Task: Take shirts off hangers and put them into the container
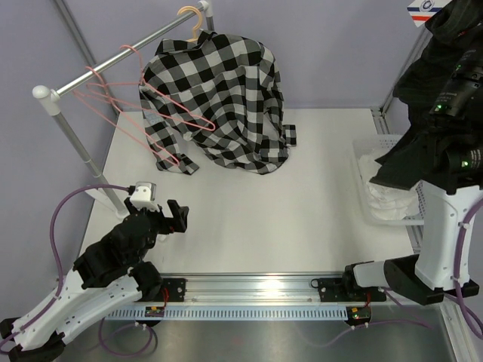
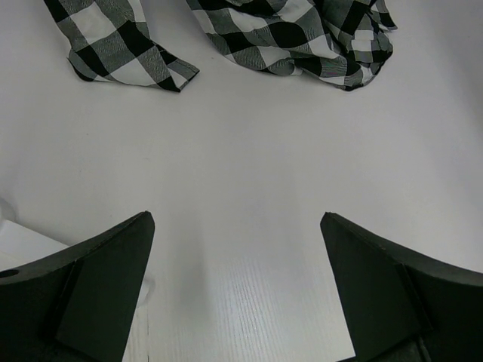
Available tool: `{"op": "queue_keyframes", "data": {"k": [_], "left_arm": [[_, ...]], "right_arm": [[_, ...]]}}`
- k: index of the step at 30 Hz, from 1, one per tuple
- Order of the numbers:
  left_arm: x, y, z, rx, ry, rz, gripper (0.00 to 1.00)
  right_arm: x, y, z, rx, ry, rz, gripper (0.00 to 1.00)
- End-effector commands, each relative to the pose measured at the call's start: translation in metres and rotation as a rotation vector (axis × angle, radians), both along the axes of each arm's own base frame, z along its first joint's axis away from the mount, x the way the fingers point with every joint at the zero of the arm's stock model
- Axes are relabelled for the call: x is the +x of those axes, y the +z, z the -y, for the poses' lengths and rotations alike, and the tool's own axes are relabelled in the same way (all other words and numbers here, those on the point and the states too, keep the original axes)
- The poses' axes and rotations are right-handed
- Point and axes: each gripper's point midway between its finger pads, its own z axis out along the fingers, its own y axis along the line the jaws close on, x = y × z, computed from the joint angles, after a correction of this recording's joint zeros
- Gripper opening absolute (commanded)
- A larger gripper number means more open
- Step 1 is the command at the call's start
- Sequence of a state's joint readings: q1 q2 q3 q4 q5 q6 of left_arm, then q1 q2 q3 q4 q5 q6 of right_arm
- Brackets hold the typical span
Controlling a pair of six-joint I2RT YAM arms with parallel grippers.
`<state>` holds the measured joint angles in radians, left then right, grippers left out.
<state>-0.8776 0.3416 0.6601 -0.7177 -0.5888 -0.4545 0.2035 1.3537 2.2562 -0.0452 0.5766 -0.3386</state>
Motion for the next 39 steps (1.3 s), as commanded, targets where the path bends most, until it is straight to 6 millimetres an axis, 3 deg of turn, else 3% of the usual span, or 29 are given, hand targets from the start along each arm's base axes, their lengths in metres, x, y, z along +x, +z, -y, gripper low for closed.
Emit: {"op": "queue_keyframes", "data": {"k": [1,5,6,8,9,12,15,24,29,31,32,34,35,37,38,39], "left_arm": [[0.002,0.003,0.004,-0.037,-0.001,0.009,0.99],[0.002,0.003,0.004,-0.037,-0.001,0.008,0.99],[0.001,0.004,0.004,-0.039,-0.001,0.01,0.99],[0.002,0.004,0.004,-0.038,-0.001,0.01,0.99],[0.002,0.003,0.004,-0.038,-0.001,0.009,0.99],[0.002,0.003,0.005,-0.036,-0.001,0.007,0.99],[0.002,0.003,0.005,-0.038,-0.002,0.006,0.99],[0.002,0.002,0.004,-0.035,0.006,0.006,0.99],[0.002,0.002,0.004,-0.036,0.006,0.005,0.99],[0.002,0.003,0.003,-0.04,0.006,0.008,0.99],[0.001,0.003,0.003,-0.041,0.004,0.01,0.99],[0.001,0.004,0.003,-0.044,0.002,0.013,0.99],[0.001,0.004,0.004,-0.044,-0.001,0.014,0.99],[0.001,0.004,0.005,-0.044,-0.006,0.013,0.99],[0.001,0.004,0.005,-0.042,-0.009,0.011,0.99],[0.0,0.004,0.005,-0.041,-0.011,0.011,0.99]], "right_arm": [[0.006,0.011,0.015,-0.062,-0.081,0.062,0.0],[0.026,-0.007,0.036,-0.071,-0.096,0.032,0.0],[0.041,-0.022,0.04,-0.052,-0.078,0.007,0.0],[0.046,-0.035,0.052,-0.05,-0.092,-0.008,0.0],[0.061,-0.054,0.057,-0.032,-0.078,-0.038,0.0],[0.079,-0.082,0.068,-0.02,-0.056,-0.084,0.0],[0.094,-0.099,0.075,-0.008,-0.053,-0.124,0.0],[0.118,-0.095,0.073,-0.049,-0.023,-0.148,0.0],[0.137,-0.113,0.076,-0.046,-0.02,-0.192,0.0],[0.132,-0.119,0.077,-0.037,-0.027,-0.196,0.0],[0.136,-0.134,0.078,-0.027,-0.026,-0.221,0.0],[0.122,-0.136,0.077,-0.014,-0.033,-0.211,0.0],[0.124,-0.152,0.078,-0.001,-0.035,-0.24,0.0],[0.11,-0.158,0.08,0.022,-0.055,-0.235,0.0],[0.112,-0.176,0.083,0.038,-0.065,-0.268,0.0],[0.109,-0.181,0.084,0.05,-0.069,-0.271,0.0]]}}
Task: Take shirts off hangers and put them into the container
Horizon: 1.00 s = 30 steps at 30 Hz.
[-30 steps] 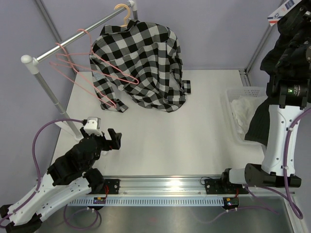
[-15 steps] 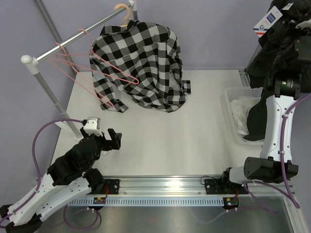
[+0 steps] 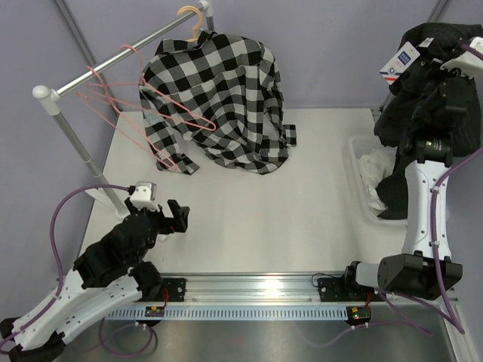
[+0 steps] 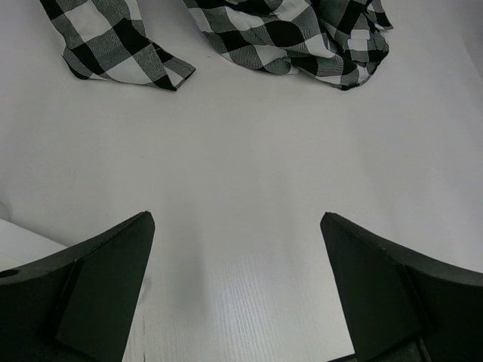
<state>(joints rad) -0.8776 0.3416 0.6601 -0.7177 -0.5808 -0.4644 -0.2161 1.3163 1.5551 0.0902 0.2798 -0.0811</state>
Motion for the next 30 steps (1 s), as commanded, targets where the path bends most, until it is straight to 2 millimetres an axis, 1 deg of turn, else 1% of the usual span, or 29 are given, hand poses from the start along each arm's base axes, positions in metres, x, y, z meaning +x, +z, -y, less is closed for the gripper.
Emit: {"op": "queue_keyframes", "data": {"k": [1,2,3,4,5,6,7,8,9,10,11,12,13,14,15,16,17,18,21,23,24,25,26,27,29,30], "left_arm": [[0.001,0.005,0.004,-0.032,-0.011,0.017,0.99],[0.0,0.004,0.004,-0.031,-0.013,0.017,0.99],[0.0,0.005,0.004,-0.036,-0.017,0.021,0.99],[0.0,0.006,0.004,-0.038,-0.017,0.023,0.99],[-0.001,0.006,0.004,-0.04,-0.018,0.024,0.99],[-0.001,0.008,0.003,-0.046,-0.02,0.03,0.99],[-0.002,0.008,0.003,-0.048,-0.023,0.03,0.99],[-0.002,0.008,0.003,-0.05,-0.025,0.033,0.99],[-0.002,0.009,0.003,-0.052,-0.026,0.033,0.99],[-0.003,0.009,0.003,-0.057,-0.029,0.036,0.99],[-0.003,0.009,0.003,-0.057,-0.03,0.036,0.99],[-0.003,0.01,0.004,-0.057,-0.032,0.037,0.99],[-0.004,0.011,0.005,-0.066,-0.039,0.04,0.99],[-0.005,0.011,0.004,-0.069,-0.041,0.041,0.99],[-0.005,0.011,0.004,-0.069,-0.042,0.041,0.99],[-0.006,0.011,0.005,-0.071,-0.045,0.041,0.99],[-0.006,0.012,0.004,-0.075,-0.045,0.044,0.99],[-0.006,0.012,0.004,-0.076,-0.045,0.046,0.99],[-0.006,0.012,0.004,-0.077,-0.048,0.047,0.99],[-0.007,0.013,0.005,-0.08,-0.053,0.046,0.99],[-0.007,0.013,0.005,-0.08,-0.053,0.046,0.99],[-0.007,0.013,0.005,-0.083,-0.051,0.05,0.99],[-0.007,0.013,0.005,-0.083,-0.051,0.05,0.99],[-0.007,0.013,0.004,-0.082,-0.048,0.051,0.99],[-0.007,0.014,0.003,-0.084,-0.047,0.053,0.99],[-0.007,0.014,0.003,-0.086,-0.044,0.056,0.99]], "right_arm": [[-0.045,0.029,0.002,0.016,-0.058,0.143,0.0],[-0.046,0.022,0.003,0.023,-0.065,0.13,0.0],[-0.044,0.002,0.005,0.037,-0.076,0.094,0.0],[-0.054,-0.003,0.008,0.052,-0.103,0.095,0.0],[-0.056,-0.011,0.01,0.067,-0.119,0.084,0.0],[-0.055,-0.033,0.013,0.094,-0.133,0.049,0.0],[-0.064,-0.039,0.016,0.114,-0.158,0.049,0.0],[-0.064,-0.06,0.018,0.13,-0.178,0.001,0.0],[-0.066,-0.07,0.019,0.189,-0.183,0.012,0.0],[-0.075,-0.077,0.023,0.221,-0.221,0.015,0.0],[-0.077,-0.1,0.025,0.271,-0.243,-0.012,0.0],[-0.088,-0.104,0.029,0.296,-0.279,0.001,0.0],[-0.092,-0.112,0.029,0.313,-0.286,-0.006,0.0],[-0.094,-0.131,0.029,0.351,-0.296,-0.026,0.0],[-0.103,-0.14,0.029,0.371,-0.314,-0.038,0.0],[-0.106,-0.147,0.029,0.391,-0.319,-0.042,0.0],[-0.108,-0.165,0.028,0.427,-0.324,-0.071,0.0],[-0.112,-0.169,0.027,0.439,-0.327,-0.071,0.0],[-0.111,-0.197,0.028,0.48,-0.354,-0.114,0.0],[-0.109,-0.209,0.032,0.508,-0.369,-0.134,0.0],[-0.103,-0.219,0.034,0.519,-0.375,-0.164,0.0],[-0.101,-0.224,0.036,0.531,-0.384,-0.176,0.0],[-0.102,-0.229,0.039,0.561,-0.404,-0.189,0.0],[-0.098,-0.241,0.042,0.581,-0.416,-0.231,0.0],[-0.099,-0.253,0.044,0.641,-0.441,-0.269,0.0],[-0.097,-0.267,0.048,0.668,-0.458,-0.305,0.0]]}}
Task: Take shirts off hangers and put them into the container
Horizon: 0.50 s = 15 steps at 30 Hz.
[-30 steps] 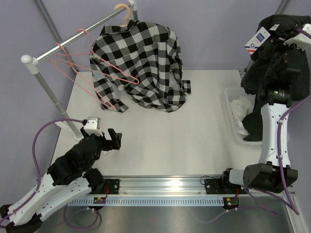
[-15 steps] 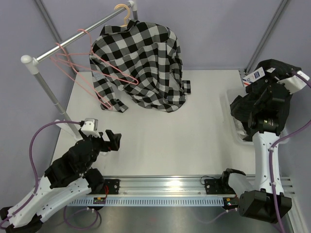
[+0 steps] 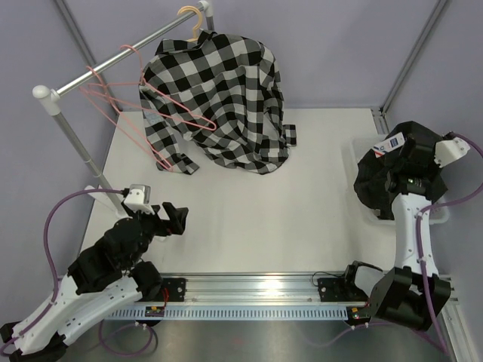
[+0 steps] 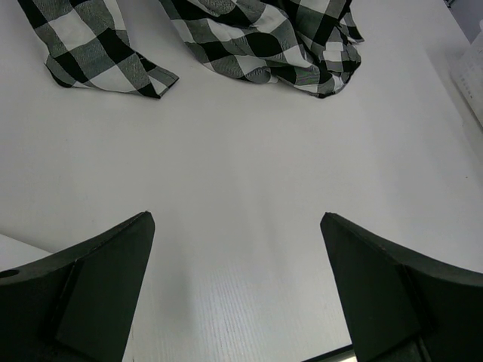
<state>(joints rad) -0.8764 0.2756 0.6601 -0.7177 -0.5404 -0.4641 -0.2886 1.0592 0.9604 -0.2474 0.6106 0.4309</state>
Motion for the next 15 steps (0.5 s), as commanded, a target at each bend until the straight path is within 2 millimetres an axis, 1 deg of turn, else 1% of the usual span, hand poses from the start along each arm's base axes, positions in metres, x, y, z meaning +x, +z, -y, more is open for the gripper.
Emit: {"op": "queue_keyframes", "data": {"k": [1,4,5,6,8,9,10,11,12,14,15], "left_arm": [[0.001,0.004,0.002,-0.025,-0.007,0.024,0.99],[0.0,0.004,0.001,-0.026,-0.006,0.025,0.99],[0.001,0.005,0.001,-0.027,-0.004,0.026,0.99],[0.001,0.004,0.001,-0.024,-0.006,0.024,0.99],[0.001,0.003,0.002,-0.019,-0.006,0.02,0.99],[0.001,0.003,0.002,-0.02,-0.007,0.021,0.99],[0.001,0.002,0.002,-0.015,-0.008,0.019,0.99],[0.001,0.002,0.003,-0.016,-0.009,0.017,0.99],[0.001,0.003,0.002,-0.016,-0.006,0.018,0.99],[0.001,0.003,0.002,-0.017,-0.003,0.019,0.99],[0.002,0.002,0.002,-0.017,-0.001,0.019,0.99]], "right_arm": [[-0.002,-0.017,0.008,0.122,-0.078,-0.013,0.0],[0.003,-0.048,0.007,0.209,-0.067,-0.073,0.0],[0.004,-0.056,0.006,0.233,-0.069,-0.081,0.0],[0.008,-0.072,0.005,0.266,-0.062,-0.118,0.0],[0.011,-0.088,0.004,0.32,-0.068,-0.158,0.0],[0.016,-0.107,0.0,0.374,-0.053,-0.202,0.0],[0.016,-0.115,0.001,0.413,-0.054,-0.222,0.0],[0.019,-0.122,-0.002,0.451,-0.046,-0.235,0.0],[0.024,-0.141,-0.009,0.514,-0.015,-0.276,0.0],[0.027,-0.152,-0.014,0.566,-0.014,-0.313,0.0],[0.027,-0.167,-0.018,0.604,-0.009,-0.348,0.0]]}}
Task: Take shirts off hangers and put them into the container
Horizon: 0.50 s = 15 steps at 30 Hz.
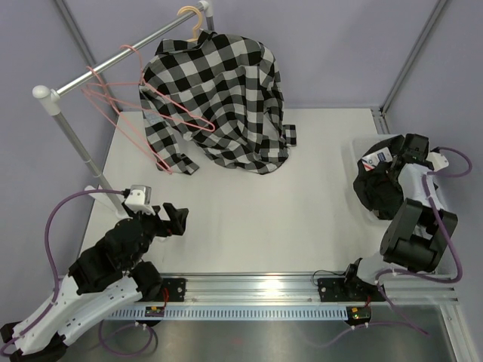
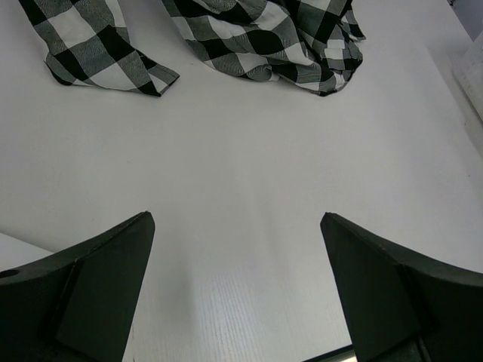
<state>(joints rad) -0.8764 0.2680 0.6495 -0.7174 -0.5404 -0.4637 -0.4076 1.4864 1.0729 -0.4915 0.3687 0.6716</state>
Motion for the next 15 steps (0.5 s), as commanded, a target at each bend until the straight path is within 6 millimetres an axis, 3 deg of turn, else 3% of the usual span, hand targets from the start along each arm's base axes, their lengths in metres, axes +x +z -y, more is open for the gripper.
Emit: {"op": "queue_keyframes", "data": {"k": [1,5,8,10,11,14,15], "left_arm": [[0.002,0.006,0.002,-0.019,0.0,0.021,0.99],[0.003,0.004,0.002,-0.013,0.002,0.016,0.99],[0.003,0.003,0.003,-0.006,-0.002,0.011,0.99],[0.003,0.002,0.004,-0.002,-0.003,0.007,0.99],[0.003,0.002,0.004,0.0,-0.002,0.006,0.99],[0.003,0.003,0.003,-0.005,0.0,0.009,0.99],[0.003,0.003,0.003,-0.006,0.002,0.011,0.99]], "right_arm": [[0.004,-0.025,-0.025,0.181,0.02,-0.041,0.0],[-0.001,-0.048,-0.031,0.225,0.017,-0.097,0.21],[-0.004,-0.048,-0.031,0.213,0.015,-0.089,0.44],[-0.005,-0.041,-0.031,0.204,0.018,-0.07,0.58],[-0.006,-0.038,-0.03,0.196,0.02,-0.068,0.6],[-0.007,-0.008,-0.024,0.128,0.034,-0.024,0.63],[-0.009,0.015,-0.02,0.08,0.033,0.025,0.64]]}}
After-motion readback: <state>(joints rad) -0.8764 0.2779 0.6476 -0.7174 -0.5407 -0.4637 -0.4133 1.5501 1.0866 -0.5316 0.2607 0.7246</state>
